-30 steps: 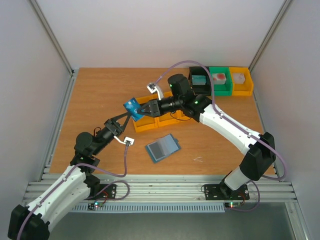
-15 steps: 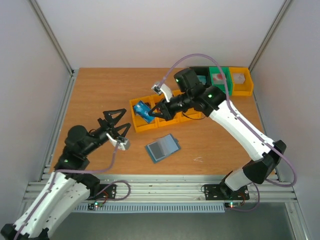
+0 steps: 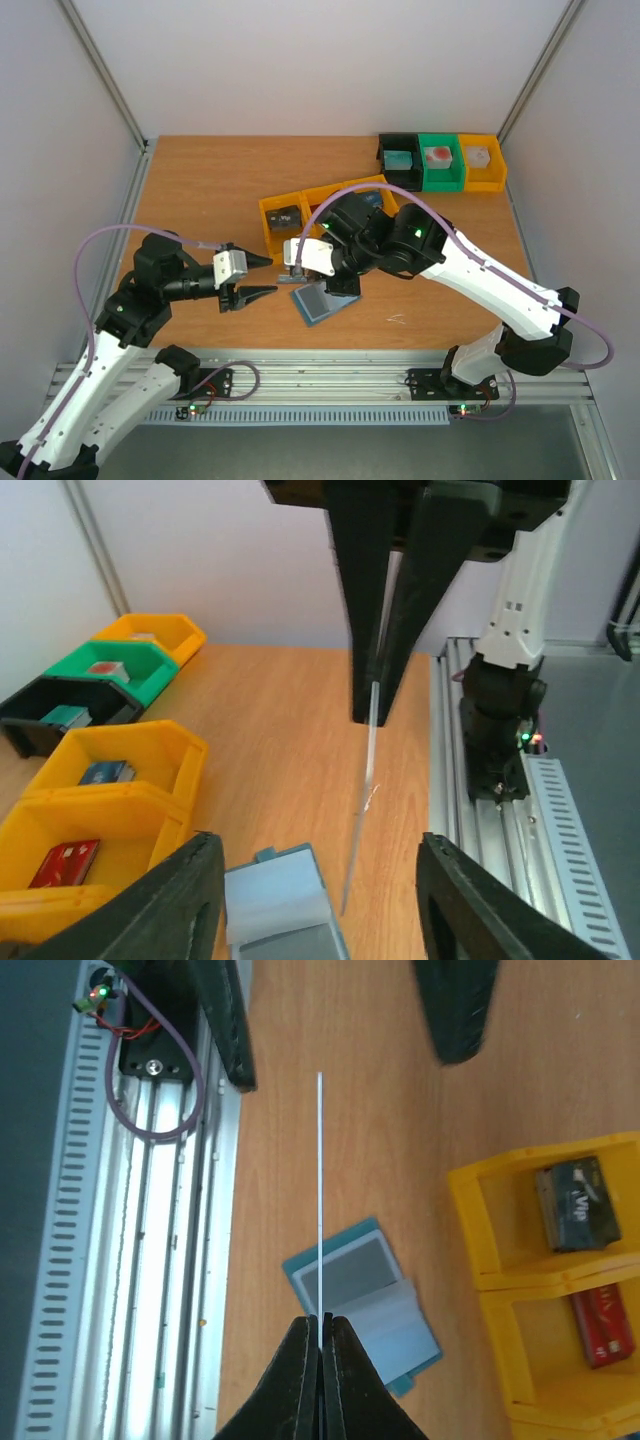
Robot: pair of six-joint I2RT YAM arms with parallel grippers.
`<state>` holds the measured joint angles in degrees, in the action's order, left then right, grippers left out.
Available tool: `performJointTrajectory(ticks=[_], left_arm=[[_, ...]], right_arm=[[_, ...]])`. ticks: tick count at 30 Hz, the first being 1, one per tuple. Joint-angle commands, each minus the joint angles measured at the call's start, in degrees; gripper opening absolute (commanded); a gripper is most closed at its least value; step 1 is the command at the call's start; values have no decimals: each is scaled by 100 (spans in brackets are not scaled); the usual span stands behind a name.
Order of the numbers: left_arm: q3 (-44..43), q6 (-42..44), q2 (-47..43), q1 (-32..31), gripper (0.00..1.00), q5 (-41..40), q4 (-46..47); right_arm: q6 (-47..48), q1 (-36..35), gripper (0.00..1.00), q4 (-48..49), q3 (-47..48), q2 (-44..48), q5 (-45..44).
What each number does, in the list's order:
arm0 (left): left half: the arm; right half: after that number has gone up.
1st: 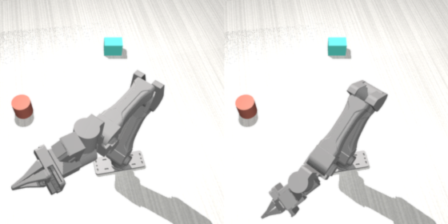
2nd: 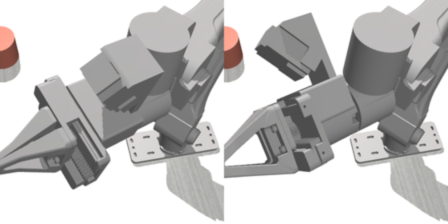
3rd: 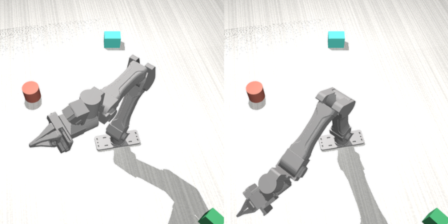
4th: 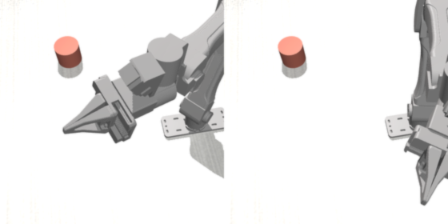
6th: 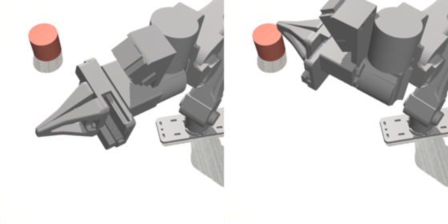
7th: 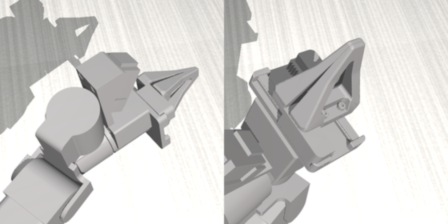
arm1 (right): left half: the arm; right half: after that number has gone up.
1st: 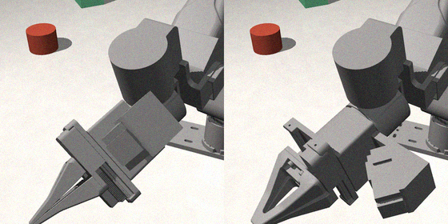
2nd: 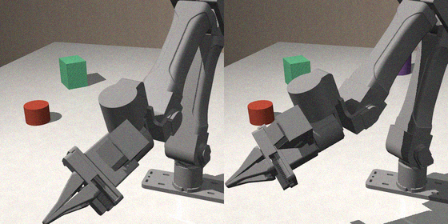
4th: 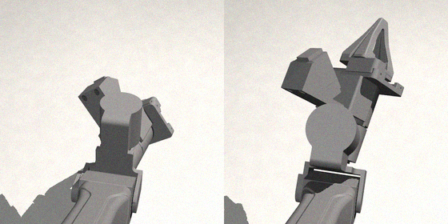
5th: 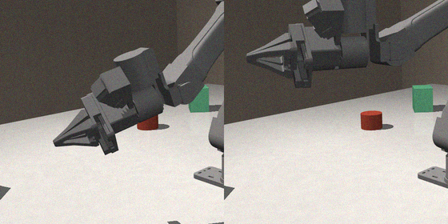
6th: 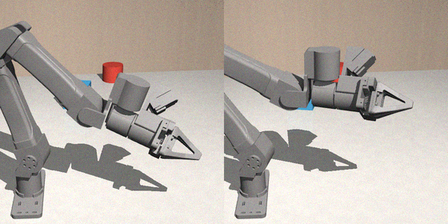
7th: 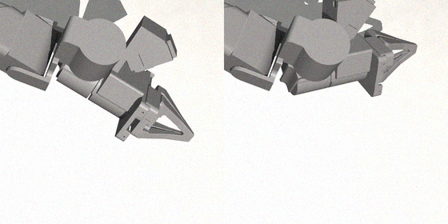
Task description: Take the credit cards out of the card holder
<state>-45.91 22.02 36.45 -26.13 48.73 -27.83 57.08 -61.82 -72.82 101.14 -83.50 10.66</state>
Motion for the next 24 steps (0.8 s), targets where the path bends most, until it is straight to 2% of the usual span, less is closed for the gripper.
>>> performJointTrajectory(ticks=[1,3,8,10,14,18,24], left_arm=[[-105,-702,27,-15,52,641,-56],[-73,-719,28,-15,51,665,38],[9,-1202,67,-15,28,240,475],[39,-1340,66,-19,22,224,572],[109,-1402,73,-17,17,169,626],[126,-1385,96,-24,3,52,675],[148,-1101,54,-24,0,228,533]], right_arm=[[393,-163,1,-130,437,-207,-569],[389,-180,1,-122,550,-279,-602],[448,-230,1,-137,694,-334,-469],[455,-249,1,-99,697,-332,-423],[483,-251,1,-45,731,-312,-341],[519,-251,1,33,755,-299,-257],[582,-250,1,148,746,-228,-306]])
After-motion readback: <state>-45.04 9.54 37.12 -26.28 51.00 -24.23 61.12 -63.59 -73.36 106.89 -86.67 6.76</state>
